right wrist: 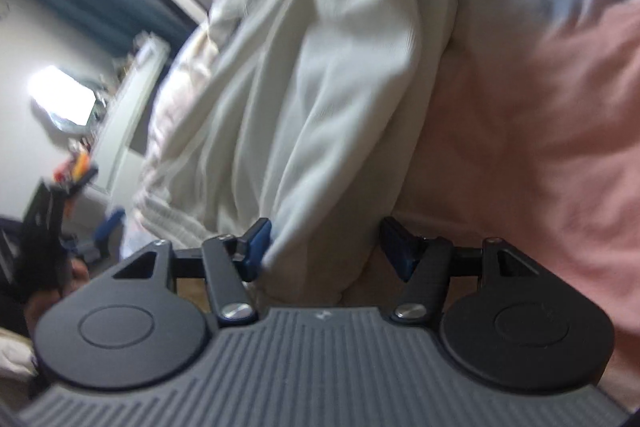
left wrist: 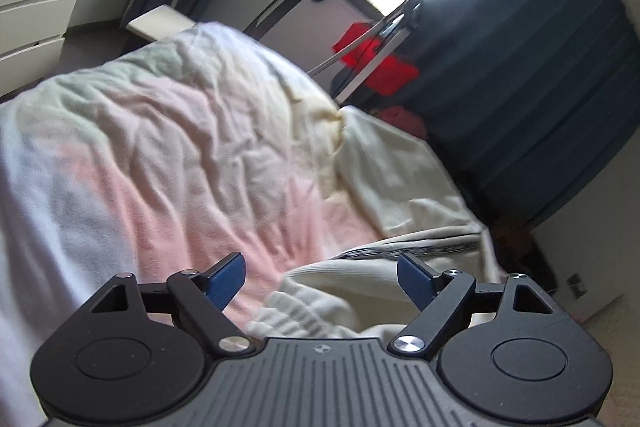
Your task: Fold clothes
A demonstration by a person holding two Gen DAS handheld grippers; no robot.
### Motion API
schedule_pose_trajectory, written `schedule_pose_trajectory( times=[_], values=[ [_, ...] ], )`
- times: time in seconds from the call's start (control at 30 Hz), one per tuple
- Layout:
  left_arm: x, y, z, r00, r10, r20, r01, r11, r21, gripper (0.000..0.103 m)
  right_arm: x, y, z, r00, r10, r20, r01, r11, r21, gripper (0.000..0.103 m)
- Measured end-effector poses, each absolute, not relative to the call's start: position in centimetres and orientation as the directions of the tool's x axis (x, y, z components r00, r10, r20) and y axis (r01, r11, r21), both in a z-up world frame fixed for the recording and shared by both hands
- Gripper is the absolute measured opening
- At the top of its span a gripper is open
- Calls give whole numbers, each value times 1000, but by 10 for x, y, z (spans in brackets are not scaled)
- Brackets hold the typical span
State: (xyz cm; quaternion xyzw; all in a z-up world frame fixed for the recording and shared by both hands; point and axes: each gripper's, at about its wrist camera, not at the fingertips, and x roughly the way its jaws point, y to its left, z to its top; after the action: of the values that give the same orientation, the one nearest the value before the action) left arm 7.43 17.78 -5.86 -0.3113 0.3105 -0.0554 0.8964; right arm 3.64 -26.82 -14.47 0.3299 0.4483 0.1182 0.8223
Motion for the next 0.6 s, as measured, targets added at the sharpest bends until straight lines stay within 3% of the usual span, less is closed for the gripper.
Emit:
schedule_pose_trajectory(
  times=[0.13,0.4,0.47,0.53,0.6],
  values=[
    [84,177,-72,764,-298,-573,-101,821,-562,84,33,-251,-137,568,489,-662,17,797,604,64],
    [81,164,-77,740,-334,-584,-50,838,-543,84,12,-292,-86,698,452,-555,7,771,636,63],
    [81,161,-77,736,-344,-583,-39,838,-544,84,7,-304,-83,717,448,-534,13,757,653,52],
    [83,160,-77,731,-348,-587,-35,840,-541,84,3,-308,-90,708,447,-546,39,748,663,33],
    [85,161,-78,729,-344,-591,-40,841,-539,84,4,-302,-101,681,467,-564,40,745,666,26]
  ],
)
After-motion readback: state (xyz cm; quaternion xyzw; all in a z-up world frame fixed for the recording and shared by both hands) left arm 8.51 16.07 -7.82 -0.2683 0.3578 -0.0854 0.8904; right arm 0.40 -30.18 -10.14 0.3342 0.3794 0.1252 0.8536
